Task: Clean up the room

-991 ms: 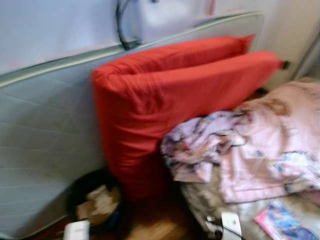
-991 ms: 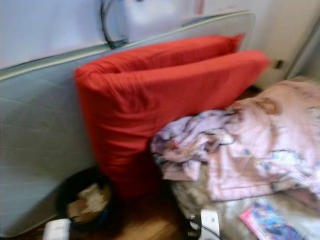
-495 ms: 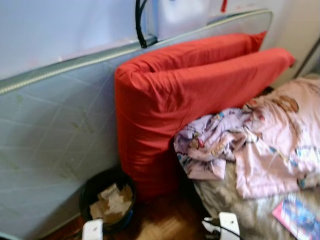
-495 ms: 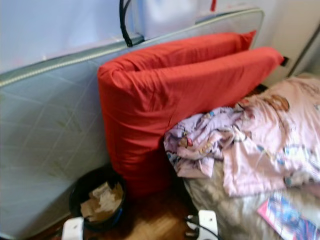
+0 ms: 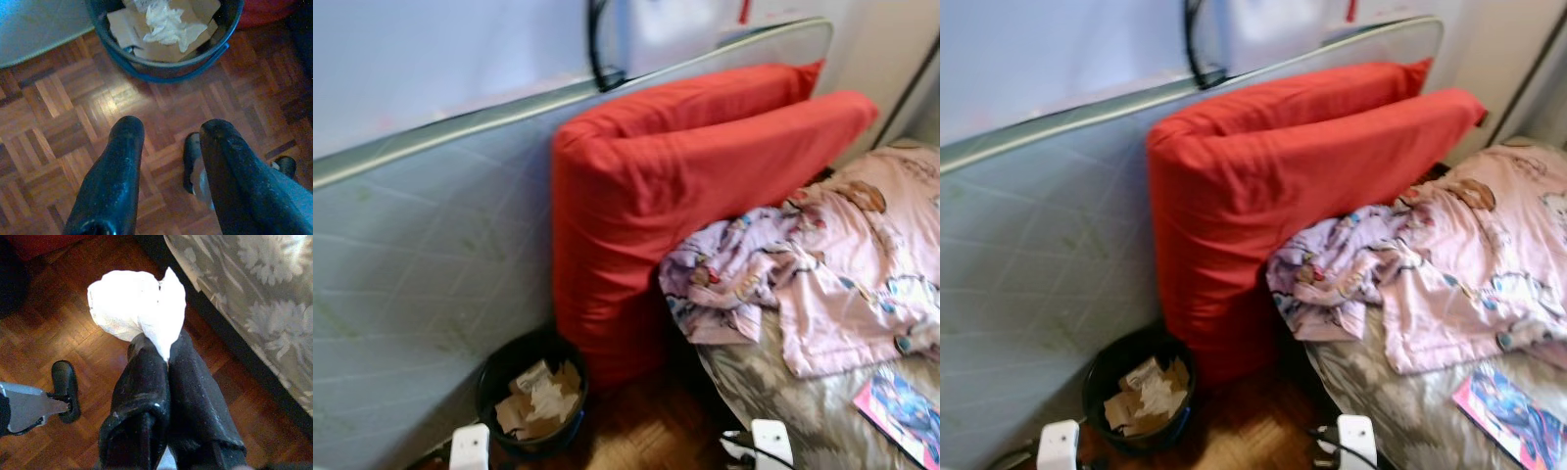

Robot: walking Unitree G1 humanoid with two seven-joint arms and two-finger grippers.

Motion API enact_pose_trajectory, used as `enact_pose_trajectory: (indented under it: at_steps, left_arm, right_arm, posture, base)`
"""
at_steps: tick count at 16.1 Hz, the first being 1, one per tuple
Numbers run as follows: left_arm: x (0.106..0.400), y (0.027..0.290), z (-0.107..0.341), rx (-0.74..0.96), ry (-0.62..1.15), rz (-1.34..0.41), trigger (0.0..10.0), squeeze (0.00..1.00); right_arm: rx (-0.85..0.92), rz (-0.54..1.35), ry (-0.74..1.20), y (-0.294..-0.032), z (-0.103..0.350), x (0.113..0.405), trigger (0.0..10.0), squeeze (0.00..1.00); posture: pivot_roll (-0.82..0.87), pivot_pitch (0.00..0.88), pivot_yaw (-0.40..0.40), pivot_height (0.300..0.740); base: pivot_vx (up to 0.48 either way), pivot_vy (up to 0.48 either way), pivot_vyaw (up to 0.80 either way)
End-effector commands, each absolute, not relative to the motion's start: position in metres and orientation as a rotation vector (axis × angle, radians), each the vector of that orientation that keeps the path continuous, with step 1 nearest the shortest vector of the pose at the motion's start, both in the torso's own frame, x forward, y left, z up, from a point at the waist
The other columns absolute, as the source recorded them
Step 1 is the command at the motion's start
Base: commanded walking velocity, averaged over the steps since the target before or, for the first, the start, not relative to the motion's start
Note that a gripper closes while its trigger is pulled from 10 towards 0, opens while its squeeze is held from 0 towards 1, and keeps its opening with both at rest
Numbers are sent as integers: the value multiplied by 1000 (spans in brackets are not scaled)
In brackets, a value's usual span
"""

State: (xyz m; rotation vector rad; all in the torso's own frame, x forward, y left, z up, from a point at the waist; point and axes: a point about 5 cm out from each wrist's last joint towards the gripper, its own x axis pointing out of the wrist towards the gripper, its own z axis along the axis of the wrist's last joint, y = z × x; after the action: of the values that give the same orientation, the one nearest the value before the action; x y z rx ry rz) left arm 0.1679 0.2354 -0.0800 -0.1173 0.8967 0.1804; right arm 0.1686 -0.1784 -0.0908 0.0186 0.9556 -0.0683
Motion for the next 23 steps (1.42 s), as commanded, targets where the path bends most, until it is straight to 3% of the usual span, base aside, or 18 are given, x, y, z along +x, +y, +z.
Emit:
enact_pose_trajectory:
  at_steps: [1, 5, 7, 9, 13, 18, 23]
  left_arm:
    - [167, 228, -83, -130, 911, 183, 10000, 0]
    - [172, 192, -88, -139, 924, 146, 10000, 0]
    - [173, 189, -87, -137, 923, 139, 10000, 0]
    - [171, 220, -83, -123, 914, 168, 10000, 0]
    - [162, 248, -79, -113, 915, 196, 10000, 0]
    - [162, 246, -80, -119, 925, 197, 10000, 0]
    - [162, 233, -84, -127, 930, 184, 10000, 0]
  right_arm:
    - [10, -58, 954, -177, -91, 169, 10000, 0]
    - [41, -69, 948, -174, -90, 171, 10000, 0]
    - [46, -71, 948, -173, -90, 171, 10000, 0]
    - [48, -72, 953, -172, -91, 169, 10000, 0]
    - [26, -57, 962, -171, -93, 166, 10000, 0]
    - [27, -56, 960, -171, -92, 166, 10000, 0]
    - [35, -60, 965, -171, -93, 166, 10000, 0]
  posture:
    - [47, 18, 3, 740]
    - [42, 14, 15, 740]
    - [42, 15, 20, 740]
    - [42, 16, 25, 740]
    - [47, 20, 27, 740]
    - [49, 25, 26, 740]
    - [47, 28, 25, 740]
  base:
    - [0, 281, 619]
    - [0, 283, 0]
    - [0, 287, 0]
    - [0, 283, 0]
    - [0, 282, 139]
    - [0, 282, 532]
    - [0, 280, 0]
